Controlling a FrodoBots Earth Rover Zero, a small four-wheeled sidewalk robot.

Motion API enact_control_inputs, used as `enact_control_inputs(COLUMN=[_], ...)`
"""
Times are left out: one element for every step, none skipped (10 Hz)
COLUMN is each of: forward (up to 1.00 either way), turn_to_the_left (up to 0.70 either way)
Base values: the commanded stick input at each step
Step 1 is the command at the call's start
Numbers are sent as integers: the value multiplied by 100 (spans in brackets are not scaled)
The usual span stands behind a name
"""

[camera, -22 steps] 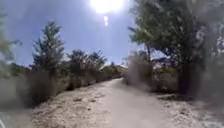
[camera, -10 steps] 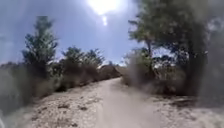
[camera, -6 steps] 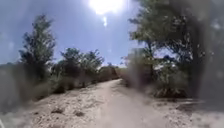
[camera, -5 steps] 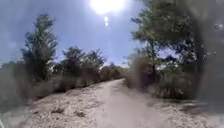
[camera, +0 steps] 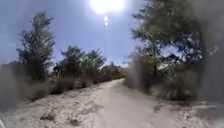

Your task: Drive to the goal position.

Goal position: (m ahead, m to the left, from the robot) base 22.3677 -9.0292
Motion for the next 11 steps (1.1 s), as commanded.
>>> enact_control_inputs(forward=[44, 44, 44, 44, 44, 44, 44, 44, 44, 44, 44], turn_to_the_left=[2, 2, 8, 27, 27, 16, 2, 2, 2, 2, 2])
